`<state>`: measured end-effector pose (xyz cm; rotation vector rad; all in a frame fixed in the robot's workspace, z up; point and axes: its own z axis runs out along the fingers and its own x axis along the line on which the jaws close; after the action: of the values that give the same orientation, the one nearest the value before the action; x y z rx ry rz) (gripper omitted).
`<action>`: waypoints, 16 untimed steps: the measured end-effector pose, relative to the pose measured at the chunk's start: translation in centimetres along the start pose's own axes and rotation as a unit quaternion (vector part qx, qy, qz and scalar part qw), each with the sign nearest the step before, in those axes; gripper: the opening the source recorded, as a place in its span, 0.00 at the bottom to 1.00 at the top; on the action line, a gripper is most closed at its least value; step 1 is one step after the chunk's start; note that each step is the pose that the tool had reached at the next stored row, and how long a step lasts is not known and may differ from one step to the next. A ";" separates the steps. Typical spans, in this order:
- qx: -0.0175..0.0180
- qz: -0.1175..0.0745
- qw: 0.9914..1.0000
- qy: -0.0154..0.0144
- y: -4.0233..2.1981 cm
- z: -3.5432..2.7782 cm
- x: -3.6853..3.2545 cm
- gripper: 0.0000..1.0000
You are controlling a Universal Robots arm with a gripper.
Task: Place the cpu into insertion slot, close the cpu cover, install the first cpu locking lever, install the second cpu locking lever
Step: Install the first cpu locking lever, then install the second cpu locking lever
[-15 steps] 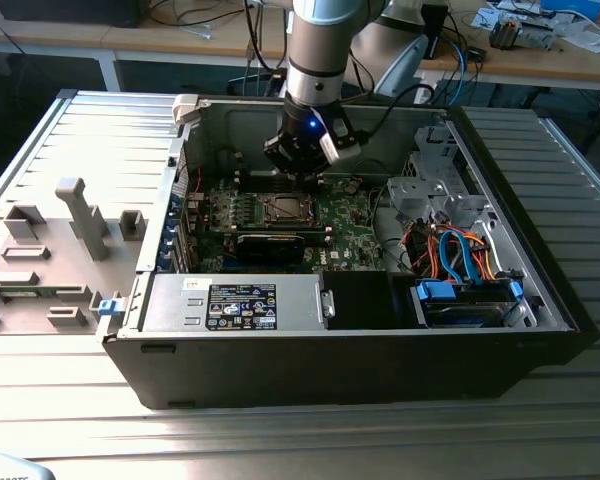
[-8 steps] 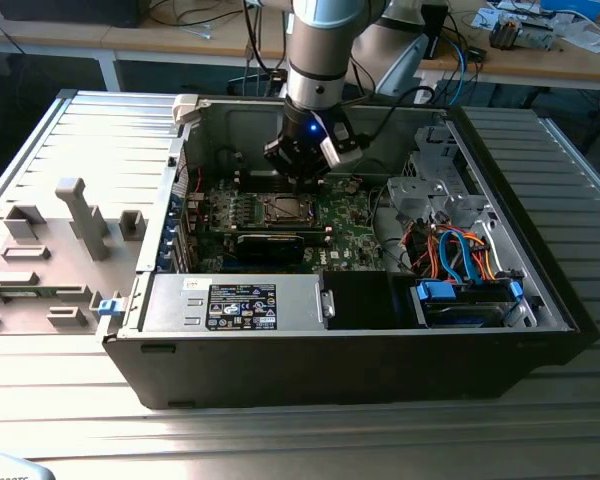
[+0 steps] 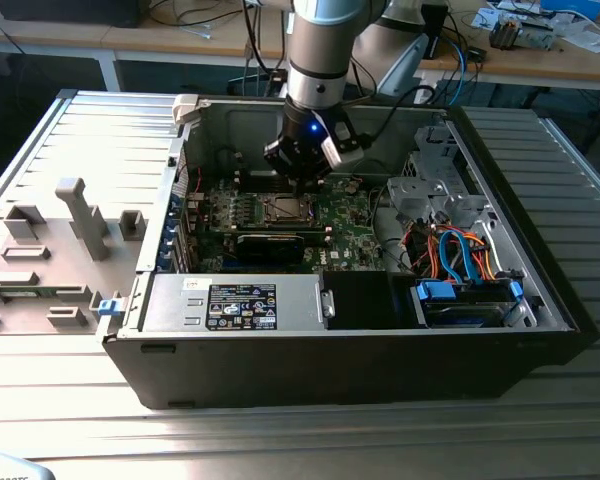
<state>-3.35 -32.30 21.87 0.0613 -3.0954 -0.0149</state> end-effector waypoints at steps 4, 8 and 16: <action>0.011 0.000 1.000 0.000 -0.94 -0.10 0.04 0.11; 0.019 0.001 1.000 0.001 -1.80 -0.91 0.11 0.11; 0.019 0.001 1.000 0.001 -1.88 -1.95 0.16 0.11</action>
<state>-3.35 -34.20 23.81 0.0600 -3.0944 0.0434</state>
